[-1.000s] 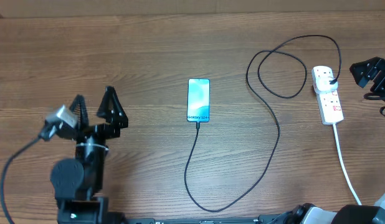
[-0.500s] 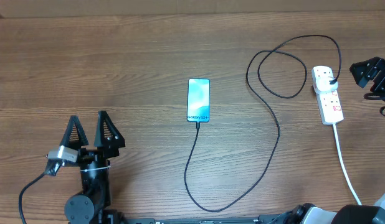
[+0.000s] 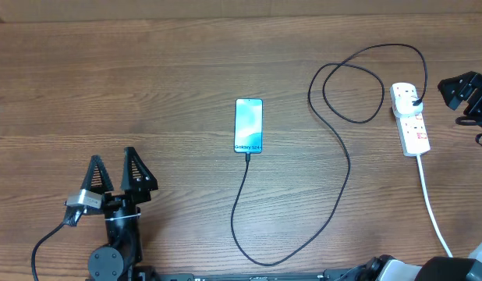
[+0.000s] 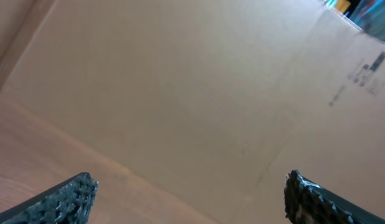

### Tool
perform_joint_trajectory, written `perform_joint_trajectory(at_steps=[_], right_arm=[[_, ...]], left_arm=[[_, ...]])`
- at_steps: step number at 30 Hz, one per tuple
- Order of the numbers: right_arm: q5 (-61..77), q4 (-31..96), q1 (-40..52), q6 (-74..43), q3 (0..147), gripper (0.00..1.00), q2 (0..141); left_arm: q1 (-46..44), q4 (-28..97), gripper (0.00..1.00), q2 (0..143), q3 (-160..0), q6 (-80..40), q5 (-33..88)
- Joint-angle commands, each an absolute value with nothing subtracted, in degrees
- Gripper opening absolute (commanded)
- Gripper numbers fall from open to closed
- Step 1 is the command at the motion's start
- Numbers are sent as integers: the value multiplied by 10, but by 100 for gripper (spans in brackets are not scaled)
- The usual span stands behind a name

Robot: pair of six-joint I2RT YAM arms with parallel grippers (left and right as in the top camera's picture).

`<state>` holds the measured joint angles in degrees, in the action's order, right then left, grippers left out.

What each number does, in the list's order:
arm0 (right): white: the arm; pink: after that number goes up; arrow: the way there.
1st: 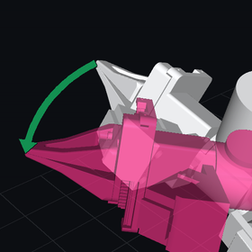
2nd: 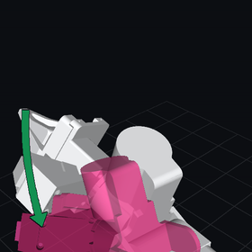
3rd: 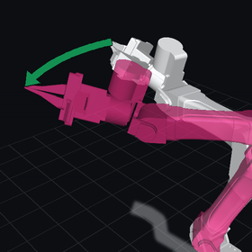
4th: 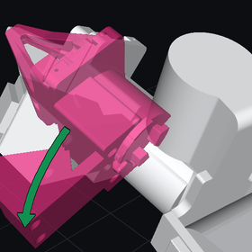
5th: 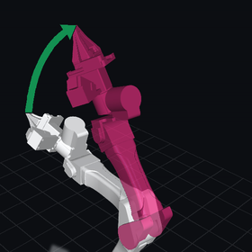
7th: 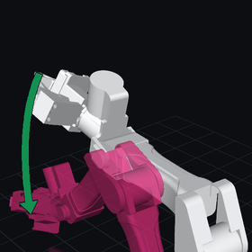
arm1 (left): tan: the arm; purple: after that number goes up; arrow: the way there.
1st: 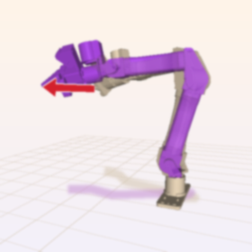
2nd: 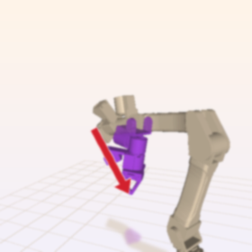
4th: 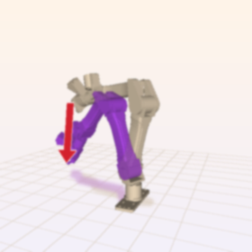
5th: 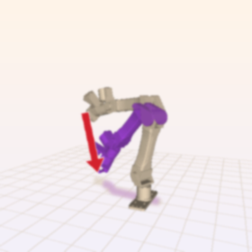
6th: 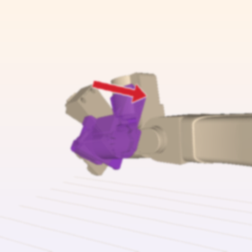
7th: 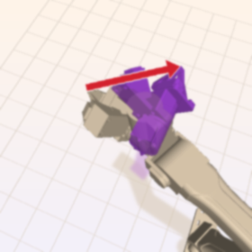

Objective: Plug charger to phone and switch on socket

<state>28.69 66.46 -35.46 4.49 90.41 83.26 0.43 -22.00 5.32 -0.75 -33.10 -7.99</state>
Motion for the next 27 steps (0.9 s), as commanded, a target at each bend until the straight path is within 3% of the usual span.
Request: perform_joint_trajectory(at_steps=[1, 27], right_arm=[[290, 662, -353, 45, 904, 100, 835], [290, 662, -353, 45, 904, 100, 835]], left_arm=[[8, -192, 100, 21, -3, -334, -101], [11, 36, 100, 1, -3, -330, -100]])
